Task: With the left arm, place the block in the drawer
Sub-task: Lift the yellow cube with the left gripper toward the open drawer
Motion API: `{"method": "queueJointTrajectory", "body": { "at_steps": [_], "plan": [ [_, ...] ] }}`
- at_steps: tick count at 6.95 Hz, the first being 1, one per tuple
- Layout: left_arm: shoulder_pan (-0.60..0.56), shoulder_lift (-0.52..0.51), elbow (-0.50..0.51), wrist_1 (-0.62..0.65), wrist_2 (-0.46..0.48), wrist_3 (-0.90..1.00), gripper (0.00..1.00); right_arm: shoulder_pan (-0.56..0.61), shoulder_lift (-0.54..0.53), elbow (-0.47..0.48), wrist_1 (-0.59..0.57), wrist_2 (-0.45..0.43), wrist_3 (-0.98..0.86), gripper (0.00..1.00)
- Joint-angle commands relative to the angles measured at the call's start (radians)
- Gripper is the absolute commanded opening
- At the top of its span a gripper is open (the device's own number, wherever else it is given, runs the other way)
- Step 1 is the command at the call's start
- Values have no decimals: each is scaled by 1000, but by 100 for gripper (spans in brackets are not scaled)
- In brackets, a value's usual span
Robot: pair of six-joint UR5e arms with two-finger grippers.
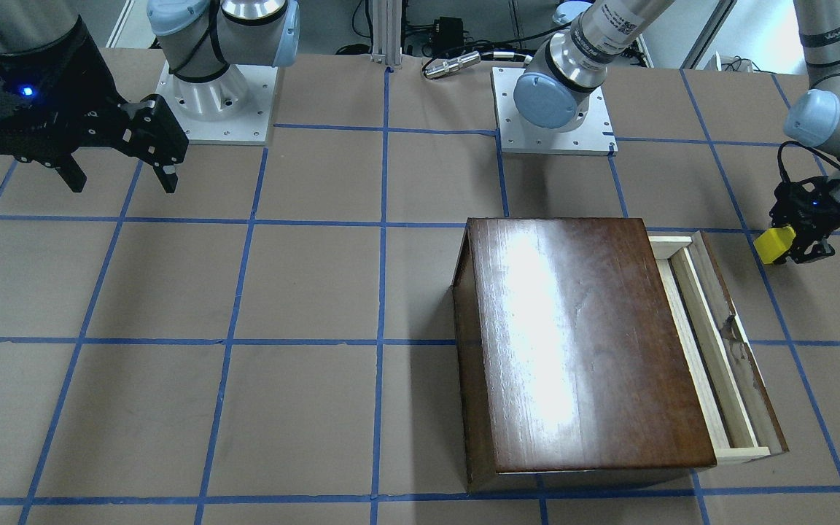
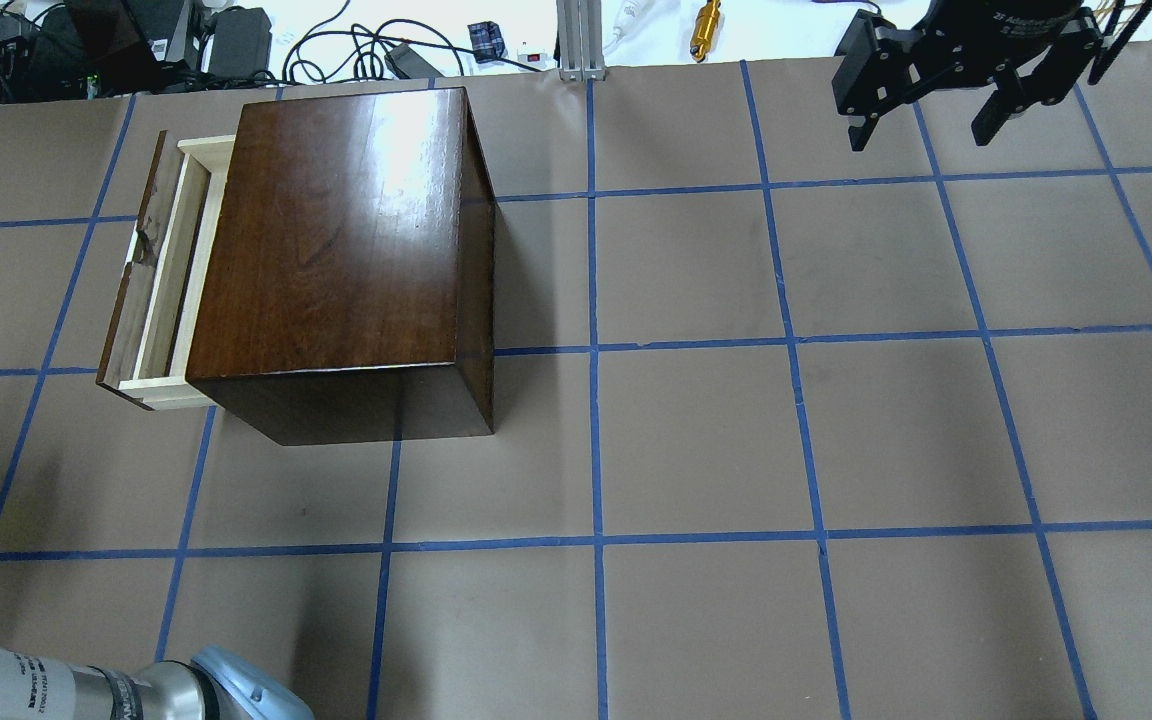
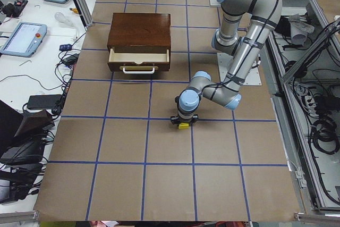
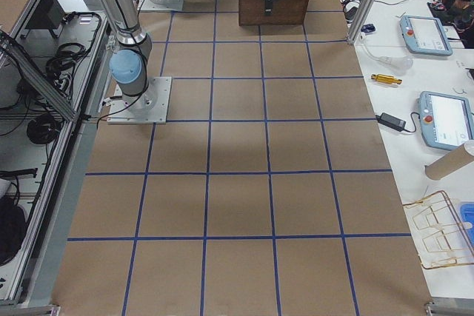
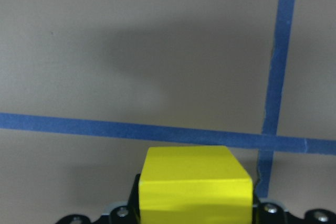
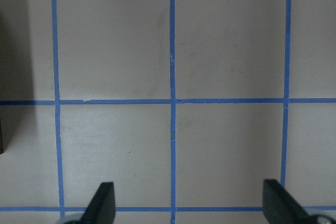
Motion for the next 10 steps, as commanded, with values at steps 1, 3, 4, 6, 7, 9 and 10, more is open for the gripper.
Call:
{"method": "queueJointTrajectory", "body": {
  "at_steps": [1, 3, 4, 6, 7, 9, 10],
  "plan": [
    [0, 19, 3, -4, 6, -2, 0, 1, 1, 0, 0, 0, 0, 100],
    [-9, 56, 14, -47, -3, -7, 0, 1, -1, 0, 0, 1, 0, 100],
    [-21, 95, 33, -97, -35, -14, 0, -1, 1, 0, 0, 1, 0, 100],
    [-113, 177, 197, -412, -46, -133, 0, 1, -1, 0, 0, 1, 0, 100],
    [-186, 212, 293, -546, -44, -186, 0, 1, 1, 0, 0, 1, 0, 100],
    [-337, 237, 406, -673, -46, -243, 0, 1, -1, 0, 0, 1, 0, 100],
    [-436, 247, 428, -679, -46, -322, 0, -1, 1, 0, 0, 1, 0, 100]
  ]
}}
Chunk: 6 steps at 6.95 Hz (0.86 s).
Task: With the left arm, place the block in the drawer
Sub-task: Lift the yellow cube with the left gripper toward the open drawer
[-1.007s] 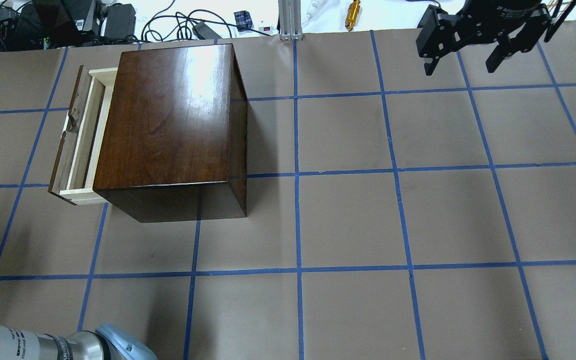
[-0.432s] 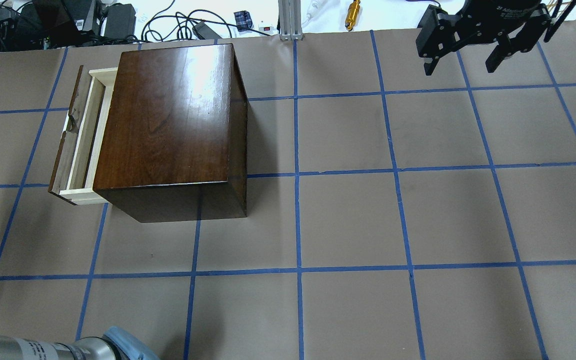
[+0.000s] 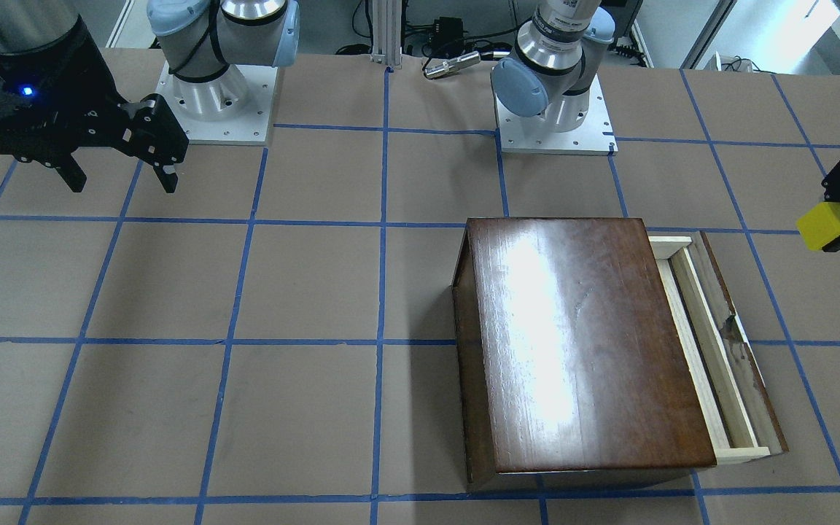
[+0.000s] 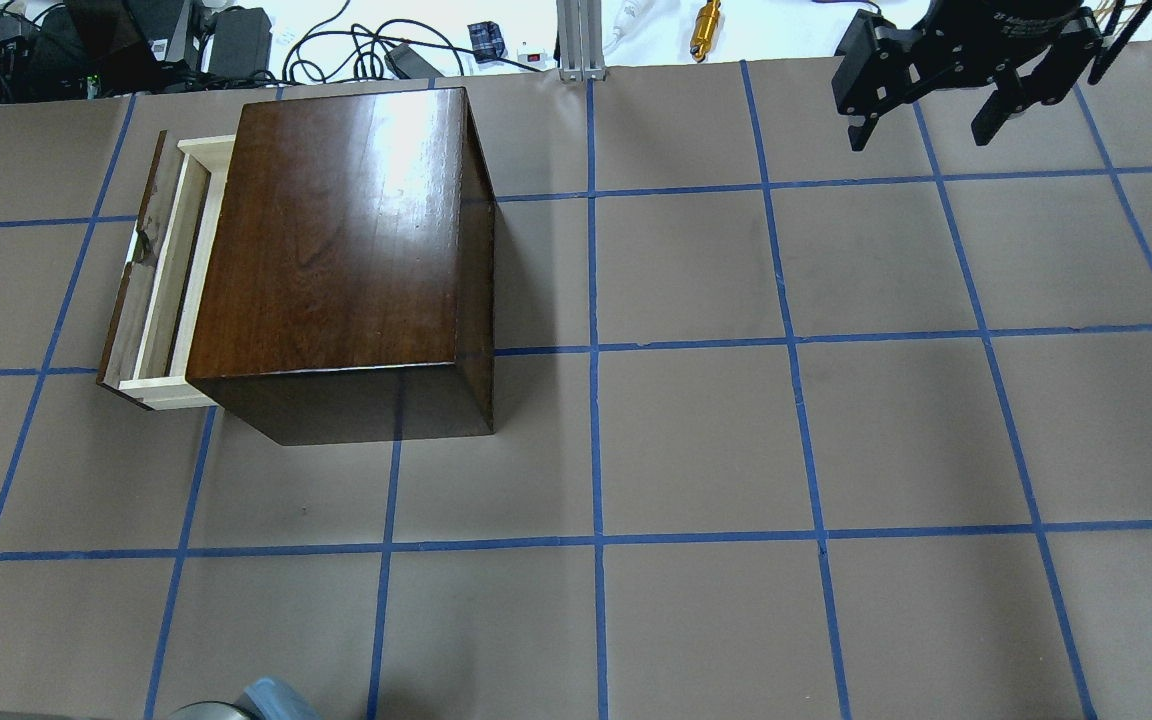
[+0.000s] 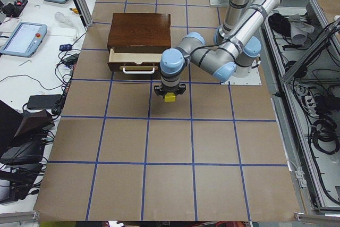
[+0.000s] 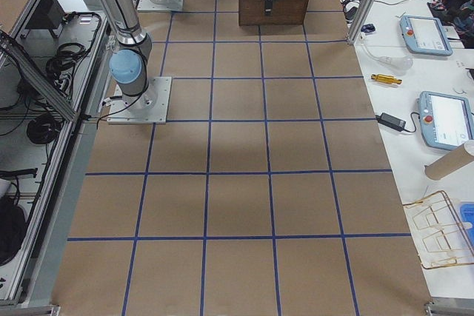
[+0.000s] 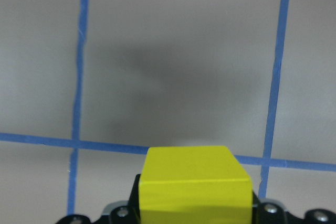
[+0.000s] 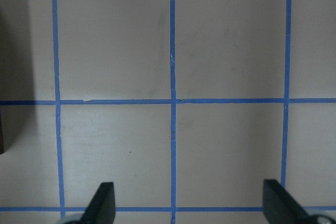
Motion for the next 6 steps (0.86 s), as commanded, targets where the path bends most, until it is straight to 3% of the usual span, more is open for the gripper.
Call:
{"method": "queueJointTrajectory", "body": {
  "at_steps": [1, 3, 6],
  "plan": [
    [-183, 15, 50, -32, -2, -162, 0, -1, 0, 0, 0, 0, 0, 100],
    [-317, -11, 57, -18, -19, -300, 0, 1, 0, 0, 0, 0, 0, 100],
    [-345, -75, 57, 58, -16, -376, 0, -1, 0, 0, 0, 0, 0, 100]
  ]
}}
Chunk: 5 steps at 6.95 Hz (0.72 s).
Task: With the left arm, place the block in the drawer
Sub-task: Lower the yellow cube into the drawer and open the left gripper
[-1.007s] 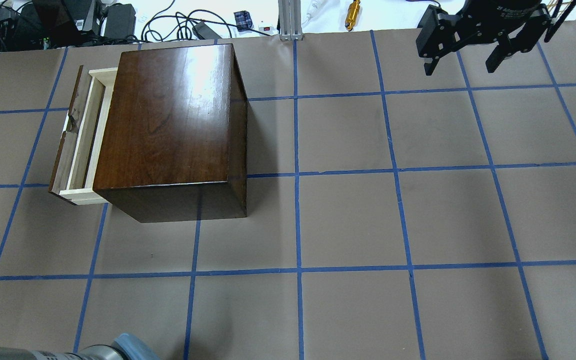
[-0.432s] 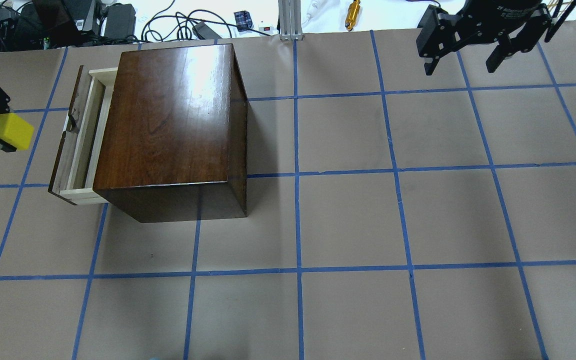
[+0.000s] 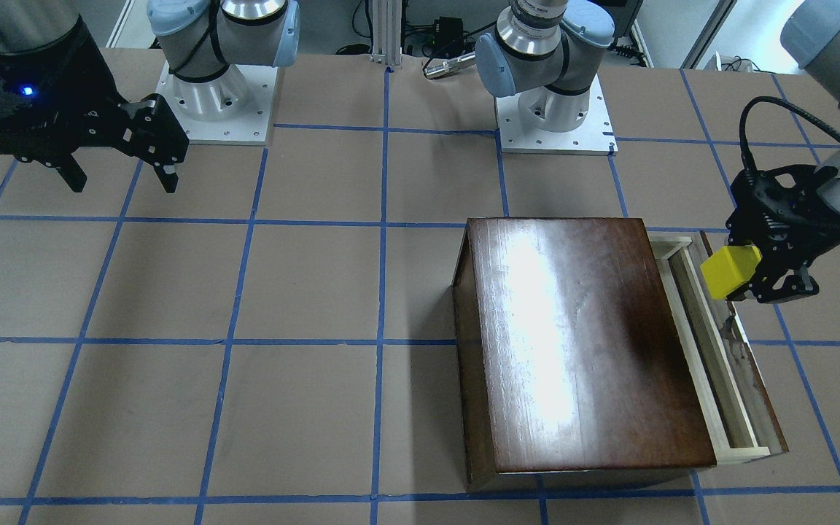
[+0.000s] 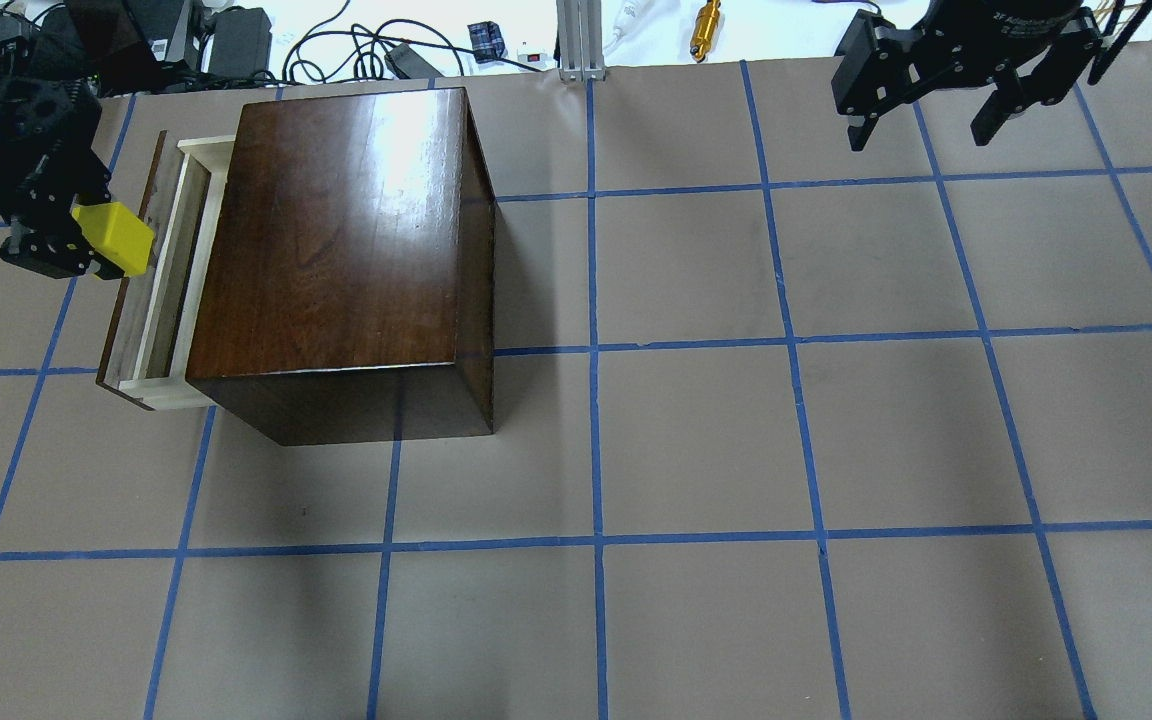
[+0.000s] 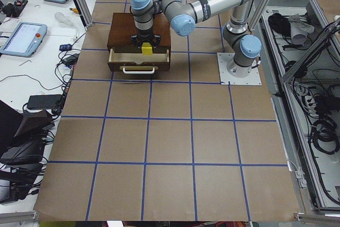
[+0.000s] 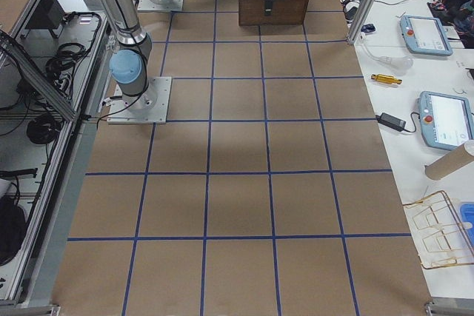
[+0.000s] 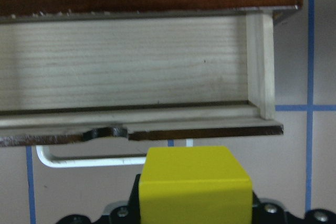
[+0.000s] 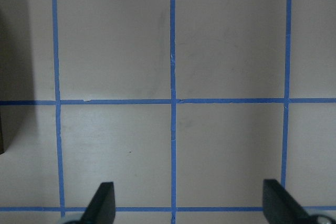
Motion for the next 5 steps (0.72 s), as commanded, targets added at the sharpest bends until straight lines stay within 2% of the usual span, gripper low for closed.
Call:
{"method": "queueJointTrajectory", "body": {
  "at_steps": [1, 5],
  "plan": [
    [-5, -49, 2, 40, -3, -14, 0, 0, 1, 0, 0, 0, 0, 100],
    [-19, -111, 7, 96, -1, -10, 0, 0, 1, 0, 0, 0, 0, 100]
  ]
}}
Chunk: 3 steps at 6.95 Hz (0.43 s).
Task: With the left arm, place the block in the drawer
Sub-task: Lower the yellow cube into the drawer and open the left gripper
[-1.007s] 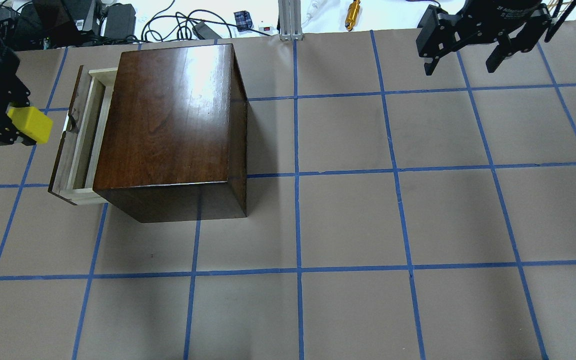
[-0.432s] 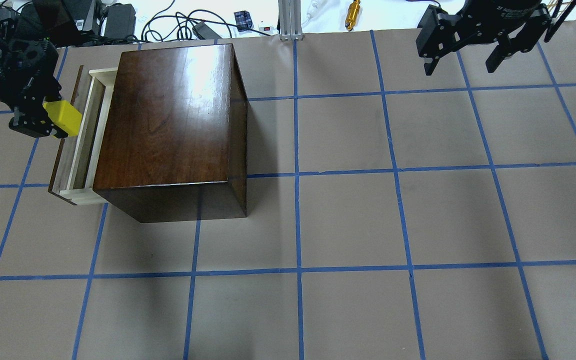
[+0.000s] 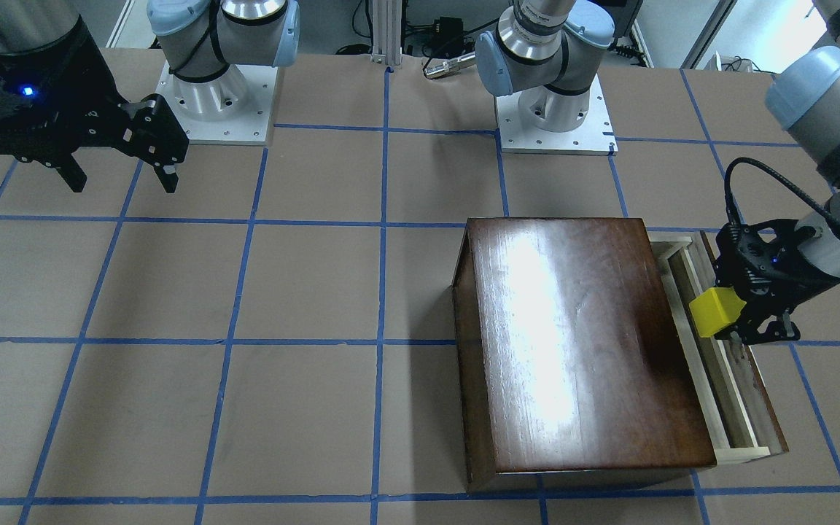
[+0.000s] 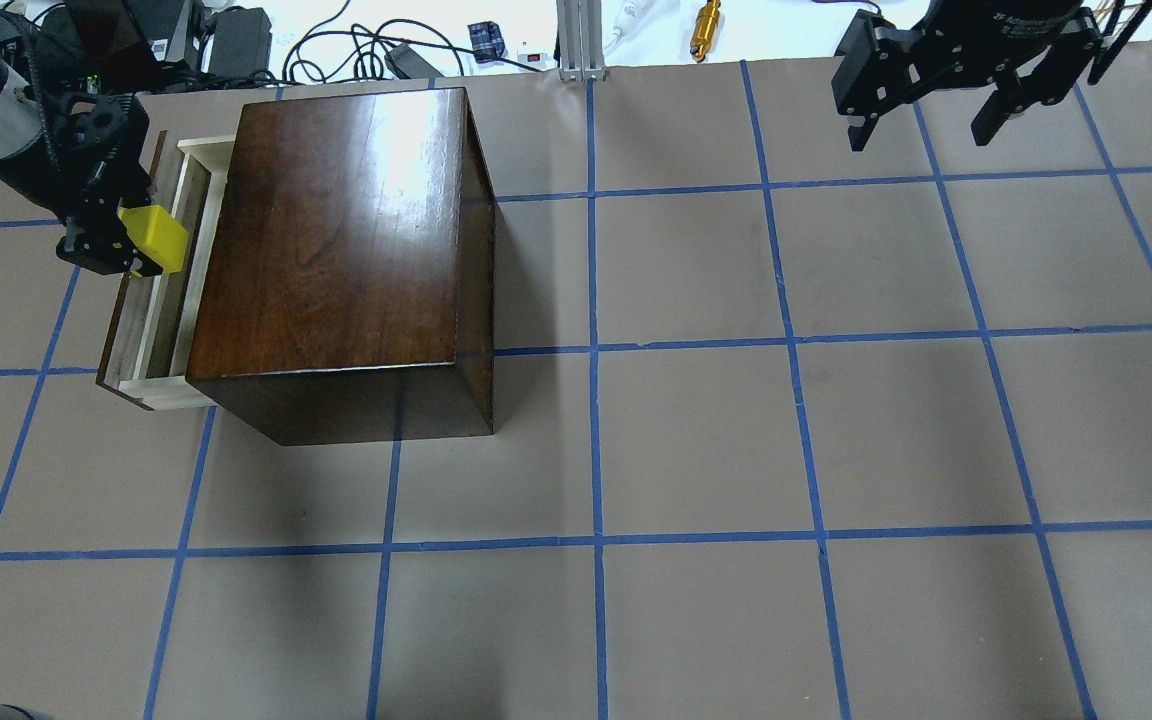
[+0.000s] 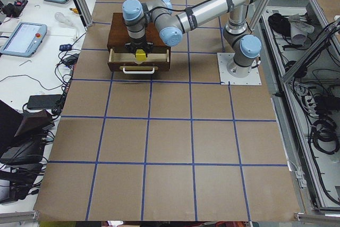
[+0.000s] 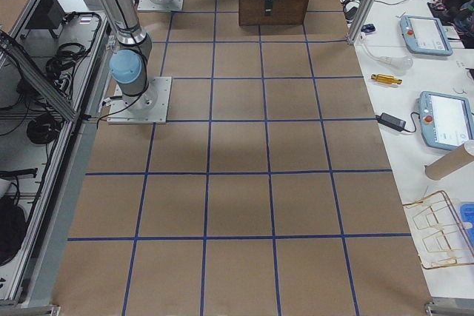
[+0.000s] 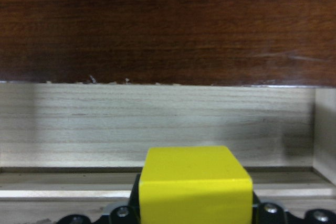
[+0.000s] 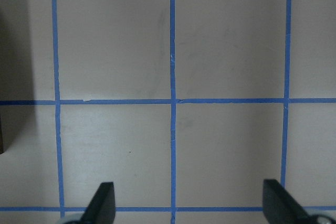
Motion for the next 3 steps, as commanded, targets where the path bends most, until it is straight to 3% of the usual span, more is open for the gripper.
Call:
{"method": "queueJointTrajectory", "body": {
  "at_steps": [1, 3],
  "plan": [
    [-4, -15, 3, 11, 0, -2, 0, 0, 0, 0, 0, 1, 0, 100],
    [-20, -16, 1, 11, 0, -8, 0, 0, -1, 0, 0, 1, 0, 100]
  ]
}}
